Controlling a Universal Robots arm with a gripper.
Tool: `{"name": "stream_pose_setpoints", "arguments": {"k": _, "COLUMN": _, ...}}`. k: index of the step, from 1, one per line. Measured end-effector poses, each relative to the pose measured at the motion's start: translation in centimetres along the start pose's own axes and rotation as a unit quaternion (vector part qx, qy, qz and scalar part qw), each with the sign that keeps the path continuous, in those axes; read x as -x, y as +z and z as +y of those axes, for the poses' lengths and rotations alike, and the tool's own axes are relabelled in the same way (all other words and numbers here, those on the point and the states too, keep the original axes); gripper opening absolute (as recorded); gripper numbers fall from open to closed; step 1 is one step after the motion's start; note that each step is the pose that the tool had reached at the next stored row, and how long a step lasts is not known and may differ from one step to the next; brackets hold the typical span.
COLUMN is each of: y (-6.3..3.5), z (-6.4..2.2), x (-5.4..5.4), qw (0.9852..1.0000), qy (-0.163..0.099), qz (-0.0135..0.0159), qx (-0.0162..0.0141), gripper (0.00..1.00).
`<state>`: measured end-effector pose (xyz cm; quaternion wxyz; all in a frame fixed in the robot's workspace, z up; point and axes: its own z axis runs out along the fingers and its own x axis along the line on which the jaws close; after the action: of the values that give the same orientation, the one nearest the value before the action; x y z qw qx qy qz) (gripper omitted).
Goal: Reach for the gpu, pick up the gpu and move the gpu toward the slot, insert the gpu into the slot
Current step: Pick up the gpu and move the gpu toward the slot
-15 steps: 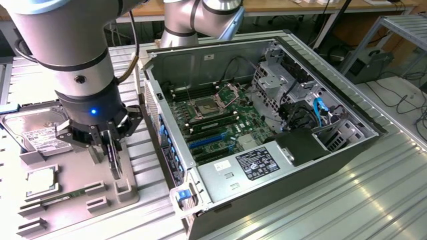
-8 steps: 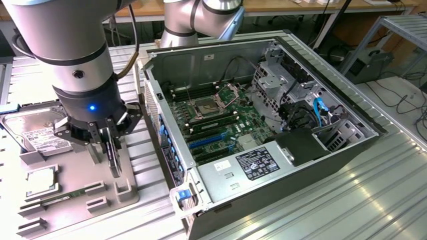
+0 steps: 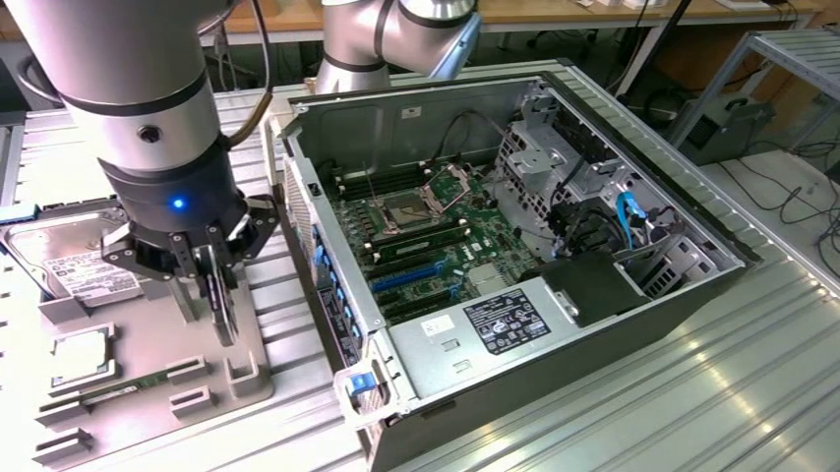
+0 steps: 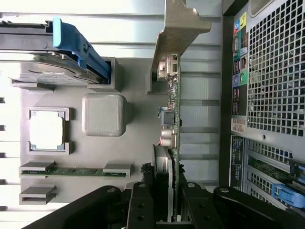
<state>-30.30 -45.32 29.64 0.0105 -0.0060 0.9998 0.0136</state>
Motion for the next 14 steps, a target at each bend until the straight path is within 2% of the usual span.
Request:
{"name": "stream_pose_setpoints", "arguments": {"k": 8, "y": -0.85, "z": 0.02, "x": 0.0, "qw": 1.0, "qy": 0.0, "qz": 0.0, "qx": -0.002, "gripper": 0.28}}
{"name": "stream_pose_setpoints", "arguments": {"k": 9, "y": -2.53, "z": 0.07, "x": 0.1, "qw": 1.0, "qy": 0.0, "qz": 0.0001, "qx": -0.0093, "gripper": 0.28}}
{"name": "stream_pose_setpoints", "arguments": {"k": 10, "y": -3.79, "z": 0.11, "x": 0.1, "qw": 0.9999, "qy": 0.0, "qz": 0.0001, "qx": -0.0156, "gripper": 0.28}}
{"name": "stream_pose_setpoints", "arguments": {"k": 11, "y": -4.85, "z": 0.13, "x": 0.1, "qw": 0.9998, "qy": 0.0, "qz": 0.0002, "qx": -0.0204, "gripper": 0.28}}
{"name": "stream_pose_setpoints", "arguments": {"k": 13, "y": -7.05, "z": 0.19, "x": 0.2, "qw": 0.9996, "qy": -0.001, "qz": 0.0003, "qx": -0.0267, "gripper": 0.28}}
{"name": "stream_pose_setpoints", "arguments": {"k": 14, "y": -8.64, "z": 0.24, "x": 0.2, "qw": 0.9995, "qy": -0.001, "qz": 0.0003, "qx": -0.0302, "gripper": 0.28}}
